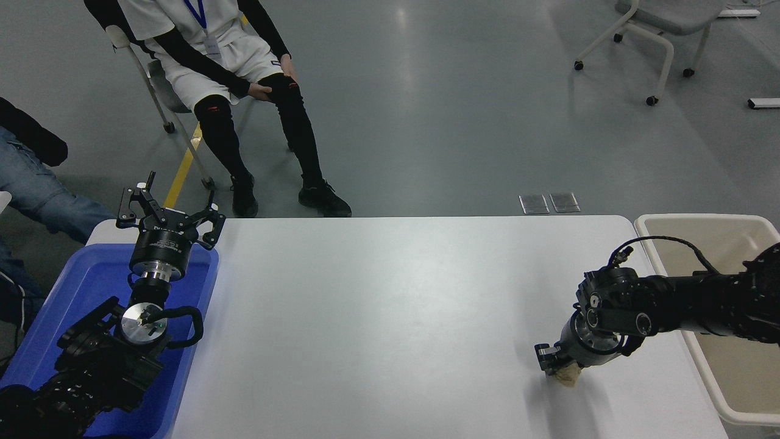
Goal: Pick up paper ball place in dustbin
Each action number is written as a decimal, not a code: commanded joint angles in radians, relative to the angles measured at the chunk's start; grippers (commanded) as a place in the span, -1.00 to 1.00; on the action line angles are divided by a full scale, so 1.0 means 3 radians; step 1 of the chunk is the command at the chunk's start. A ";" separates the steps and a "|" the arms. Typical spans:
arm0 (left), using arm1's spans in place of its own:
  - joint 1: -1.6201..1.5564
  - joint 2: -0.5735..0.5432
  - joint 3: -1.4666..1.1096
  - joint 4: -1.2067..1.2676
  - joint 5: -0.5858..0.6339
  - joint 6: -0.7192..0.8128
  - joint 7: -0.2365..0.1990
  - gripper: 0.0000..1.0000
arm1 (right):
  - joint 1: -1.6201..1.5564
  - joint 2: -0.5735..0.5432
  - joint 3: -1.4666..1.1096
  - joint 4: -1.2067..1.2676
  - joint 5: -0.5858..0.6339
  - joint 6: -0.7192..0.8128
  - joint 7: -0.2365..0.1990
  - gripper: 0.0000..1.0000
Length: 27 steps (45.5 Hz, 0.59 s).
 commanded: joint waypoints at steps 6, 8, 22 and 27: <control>0.0000 0.0000 0.0000 0.0000 0.0005 0.0000 0.0000 0.98 | 0.0538 -0.0309 -0.0125 0.0483 0.0021 0.0254 0.0003 -1.00; 0.0000 0.0000 0.0000 0.0000 0.0005 0.0000 0.0005 0.98 | 0.0640 -0.0370 -0.0145 0.0606 0.0021 0.0265 -0.0002 -1.00; 0.0000 0.0000 0.0000 0.0000 0.0005 0.0000 0.0005 0.98 | 0.1402 -0.0702 -0.0309 0.1077 0.0021 0.0571 -0.0007 -1.00; 0.0000 0.0000 0.0000 0.0000 0.0005 0.0000 0.0005 0.98 | 0.1683 -0.0820 -0.0324 0.1169 0.0021 0.0765 -0.0007 -1.00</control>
